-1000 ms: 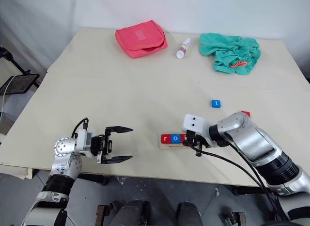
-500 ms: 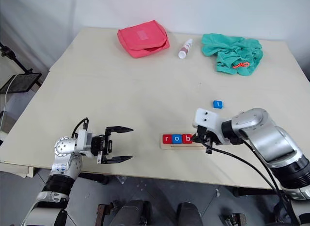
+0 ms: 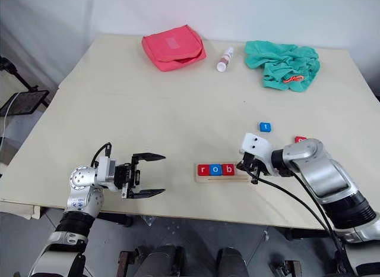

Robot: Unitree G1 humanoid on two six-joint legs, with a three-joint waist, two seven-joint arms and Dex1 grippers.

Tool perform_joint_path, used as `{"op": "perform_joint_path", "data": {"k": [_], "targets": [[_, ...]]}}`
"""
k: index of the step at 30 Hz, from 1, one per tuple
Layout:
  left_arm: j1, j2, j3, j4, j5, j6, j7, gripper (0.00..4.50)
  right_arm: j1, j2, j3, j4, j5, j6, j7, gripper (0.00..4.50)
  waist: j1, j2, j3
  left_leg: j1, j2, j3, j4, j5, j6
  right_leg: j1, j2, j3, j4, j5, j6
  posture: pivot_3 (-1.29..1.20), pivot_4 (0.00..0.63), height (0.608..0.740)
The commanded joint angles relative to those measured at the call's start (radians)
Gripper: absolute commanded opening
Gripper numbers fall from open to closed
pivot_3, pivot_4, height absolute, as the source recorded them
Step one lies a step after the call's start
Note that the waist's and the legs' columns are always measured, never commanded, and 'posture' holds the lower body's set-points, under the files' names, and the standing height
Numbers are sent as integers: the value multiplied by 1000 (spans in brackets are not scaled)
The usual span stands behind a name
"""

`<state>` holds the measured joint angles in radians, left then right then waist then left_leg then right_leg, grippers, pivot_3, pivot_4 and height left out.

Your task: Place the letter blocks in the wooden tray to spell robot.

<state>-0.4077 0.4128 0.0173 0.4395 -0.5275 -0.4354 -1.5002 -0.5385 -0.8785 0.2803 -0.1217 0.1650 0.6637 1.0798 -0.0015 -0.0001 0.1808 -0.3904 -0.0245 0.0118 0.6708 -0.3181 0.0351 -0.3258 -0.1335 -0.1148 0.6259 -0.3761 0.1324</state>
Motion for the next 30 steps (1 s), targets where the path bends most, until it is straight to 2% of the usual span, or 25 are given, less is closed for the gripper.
{"op": "perform_joint_path", "data": {"k": [1, 25, 30], "targets": [[12, 11, 7, -31, -3, 4, -29, 4500, -10, 12, 2, -2, -13, -14, 3, 40, 0, 0, 0, 0, 0, 0, 0, 0, 0, 0, 0, 0, 0, 0, 0, 0, 150, 740], [3, 8, 12, -21, 5, 3, -19, 4500, -9, 47, -22, -68, -2, 67, -11, 40, 0, 0, 0, 0, 0, 0, 0, 0, 0, 0, 0, 0, 0, 0, 0, 0, 150, 740], [-7, 9, 11, -1, 4, -1, -37, 4500, 50, -2, -143, -145, 33, 139, -61, 40, 3, 0, 0, 0, 0, -1, 0, 0, 0, 0, 0, 0, 0, 0, 0, 0, 150, 740]]}}
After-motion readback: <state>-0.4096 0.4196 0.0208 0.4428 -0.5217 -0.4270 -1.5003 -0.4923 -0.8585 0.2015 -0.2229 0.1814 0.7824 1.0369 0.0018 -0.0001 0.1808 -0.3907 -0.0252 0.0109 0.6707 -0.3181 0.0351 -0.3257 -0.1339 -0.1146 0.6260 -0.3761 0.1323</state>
